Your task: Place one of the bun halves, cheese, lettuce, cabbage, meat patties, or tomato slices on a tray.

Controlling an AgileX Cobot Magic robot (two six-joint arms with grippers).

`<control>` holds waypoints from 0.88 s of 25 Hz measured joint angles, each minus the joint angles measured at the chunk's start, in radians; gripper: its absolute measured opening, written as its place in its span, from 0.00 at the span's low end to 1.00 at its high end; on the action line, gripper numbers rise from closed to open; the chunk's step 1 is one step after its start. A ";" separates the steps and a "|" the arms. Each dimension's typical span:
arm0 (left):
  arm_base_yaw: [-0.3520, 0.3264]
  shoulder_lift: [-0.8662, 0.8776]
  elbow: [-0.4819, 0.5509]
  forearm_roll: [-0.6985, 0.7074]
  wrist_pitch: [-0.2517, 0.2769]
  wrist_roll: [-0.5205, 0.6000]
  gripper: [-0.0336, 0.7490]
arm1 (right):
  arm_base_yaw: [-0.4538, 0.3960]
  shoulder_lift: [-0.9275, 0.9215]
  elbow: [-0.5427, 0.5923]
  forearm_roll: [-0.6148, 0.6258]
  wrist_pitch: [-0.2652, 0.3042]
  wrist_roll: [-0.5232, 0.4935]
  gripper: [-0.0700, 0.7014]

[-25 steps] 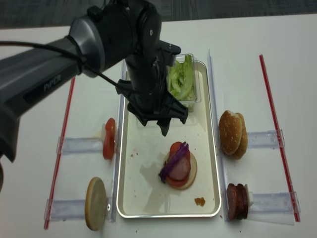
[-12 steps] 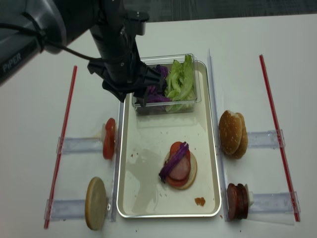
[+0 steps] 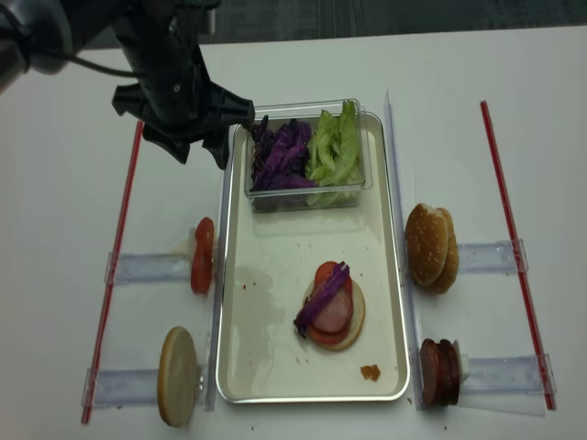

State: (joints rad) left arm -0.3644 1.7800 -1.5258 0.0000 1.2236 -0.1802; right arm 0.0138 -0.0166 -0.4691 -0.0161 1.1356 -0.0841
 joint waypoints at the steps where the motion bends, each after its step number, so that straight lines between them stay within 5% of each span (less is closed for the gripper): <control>1: 0.011 0.000 0.000 0.000 0.000 0.005 0.56 | 0.000 0.000 0.000 0.000 0.000 0.000 0.52; 22: 0.256 -0.074 0.039 0.043 0.006 0.094 0.55 | 0.000 0.000 0.000 0.000 0.000 0.000 0.52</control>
State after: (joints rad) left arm -0.1080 1.7061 -1.4864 0.0433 1.2293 -0.0863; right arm 0.0138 -0.0166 -0.4691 -0.0161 1.1356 -0.0841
